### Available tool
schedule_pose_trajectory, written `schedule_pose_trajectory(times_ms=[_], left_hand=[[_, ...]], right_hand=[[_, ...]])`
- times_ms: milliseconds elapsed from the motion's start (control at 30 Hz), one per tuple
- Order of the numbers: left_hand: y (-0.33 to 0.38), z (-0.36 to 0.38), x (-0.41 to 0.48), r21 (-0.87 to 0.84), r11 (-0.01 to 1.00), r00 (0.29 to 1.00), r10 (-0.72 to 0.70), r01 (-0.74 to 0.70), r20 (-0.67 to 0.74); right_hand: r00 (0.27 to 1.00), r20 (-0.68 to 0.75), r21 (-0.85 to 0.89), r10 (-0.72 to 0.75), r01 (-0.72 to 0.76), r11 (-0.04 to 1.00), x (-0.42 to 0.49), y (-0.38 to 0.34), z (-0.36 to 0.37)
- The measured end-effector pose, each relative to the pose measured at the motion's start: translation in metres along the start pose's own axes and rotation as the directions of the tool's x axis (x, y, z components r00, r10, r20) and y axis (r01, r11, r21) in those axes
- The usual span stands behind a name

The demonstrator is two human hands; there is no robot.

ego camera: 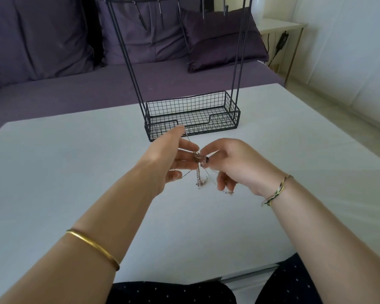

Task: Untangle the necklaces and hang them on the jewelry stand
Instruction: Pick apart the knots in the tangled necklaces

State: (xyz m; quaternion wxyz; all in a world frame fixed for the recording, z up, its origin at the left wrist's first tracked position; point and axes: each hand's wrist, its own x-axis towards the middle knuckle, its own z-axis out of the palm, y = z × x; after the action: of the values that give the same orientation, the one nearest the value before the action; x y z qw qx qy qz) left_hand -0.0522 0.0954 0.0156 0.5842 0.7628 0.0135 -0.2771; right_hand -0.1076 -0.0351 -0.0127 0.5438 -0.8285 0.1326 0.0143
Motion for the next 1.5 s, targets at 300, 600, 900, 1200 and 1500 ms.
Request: schedule_pose_trajectory(times_ms=[300, 600, 900, 1200, 1500], left_hand=[[0.001, 0.0, -0.004, 0.163, 0.986, 0.999, 0.044, -0.043, -0.003], [-0.001, 0.0, -0.004, 0.249, 0.96, 0.991, 0.115, -0.13, 0.074], [-0.006, 0.005, -0.002, 0.283, 0.921, 0.963, 0.246, -0.268, 0.113], [-0.005, 0.001, 0.001, 0.111, 0.979, 0.985, 0.174, -0.172, -0.013], [-0.006, 0.001, 0.001, 0.095, 0.979, 0.982, 0.186, -0.182, -0.04]], right_hand=[[0.964, -0.209, -0.111, -0.165, 0.144, 0.983, 0.002, 0.003, -0.005], [0.928, -0.25, -0.15, -0.275, 0.243, 0.958, -0.002, -0.003, -0.005], [0.904, -0.251, -0.146, -0.346, 0.318, 0.937, -0.006, -0.009, -0.004], [0.955, -0.242, -0.042, -0.174, 0.169, 0.985, -0.003, -0.005, -0.008], [0.953, -0.176, -0.084, -0.246, 0.234, 0.969, -0.003, -0.006, -0.006]])
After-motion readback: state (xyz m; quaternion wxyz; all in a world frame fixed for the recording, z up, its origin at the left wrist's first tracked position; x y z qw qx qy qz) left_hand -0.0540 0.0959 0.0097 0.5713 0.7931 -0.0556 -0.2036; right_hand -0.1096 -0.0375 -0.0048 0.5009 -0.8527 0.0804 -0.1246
